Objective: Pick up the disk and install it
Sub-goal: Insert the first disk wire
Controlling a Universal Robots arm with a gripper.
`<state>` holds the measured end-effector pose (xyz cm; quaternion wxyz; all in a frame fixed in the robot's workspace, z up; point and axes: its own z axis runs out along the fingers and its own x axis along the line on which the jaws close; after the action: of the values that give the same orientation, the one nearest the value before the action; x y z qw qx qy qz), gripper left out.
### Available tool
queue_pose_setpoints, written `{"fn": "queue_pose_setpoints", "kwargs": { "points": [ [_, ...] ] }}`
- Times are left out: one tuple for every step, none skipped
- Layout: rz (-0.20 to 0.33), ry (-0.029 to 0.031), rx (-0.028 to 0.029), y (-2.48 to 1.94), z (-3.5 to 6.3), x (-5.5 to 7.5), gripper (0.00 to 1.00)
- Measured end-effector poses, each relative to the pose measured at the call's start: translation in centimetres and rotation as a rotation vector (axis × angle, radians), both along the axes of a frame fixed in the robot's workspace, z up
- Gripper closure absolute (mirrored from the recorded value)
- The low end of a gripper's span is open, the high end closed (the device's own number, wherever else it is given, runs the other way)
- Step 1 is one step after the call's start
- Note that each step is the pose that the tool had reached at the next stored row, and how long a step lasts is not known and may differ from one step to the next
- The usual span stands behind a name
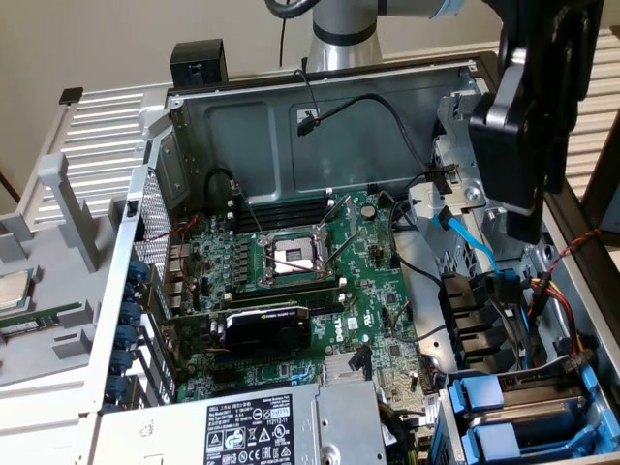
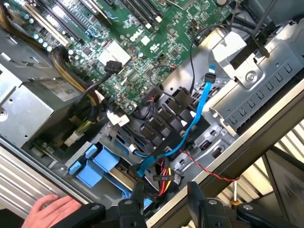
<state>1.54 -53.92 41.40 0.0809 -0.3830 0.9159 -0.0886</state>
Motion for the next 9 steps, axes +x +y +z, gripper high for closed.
{"fn": "queue_pose_setpoints", "kwargs": {
  "points": [
    [0.011, 0.0036, -0.0055, 0.00, -0.01, 0.00, 0.51],
    [0.018, 0.0083, -0.0181, 0.00, -0.01, -0.01, 0.51],
    [0.022, 0.0127, -0.0346, 0.00, -0.01, 0.00, 0.51],
    [0.025, 0.0174, -0.0499, -0.01, -0.01, 0.00, 0.51],
    [0.027, 0.0226, -0.0566, -0.06, -0.05, 0.01, 0.51],
    [0.028, 0.0230, -0.0565, -0.11, -0.08, 0.00, 0.51],
    [0.028, 0.0231, -0.0569, -0.12, -0.08, -0.03, 0.51],
    [0.030, 0.0232, -0.0590, -0.15, -0.09, -0.03, 0.51],
    [0.035, 0.0240, -0.0595, -0.20, -0.10, -0.03, 0.51]
  ]
}}
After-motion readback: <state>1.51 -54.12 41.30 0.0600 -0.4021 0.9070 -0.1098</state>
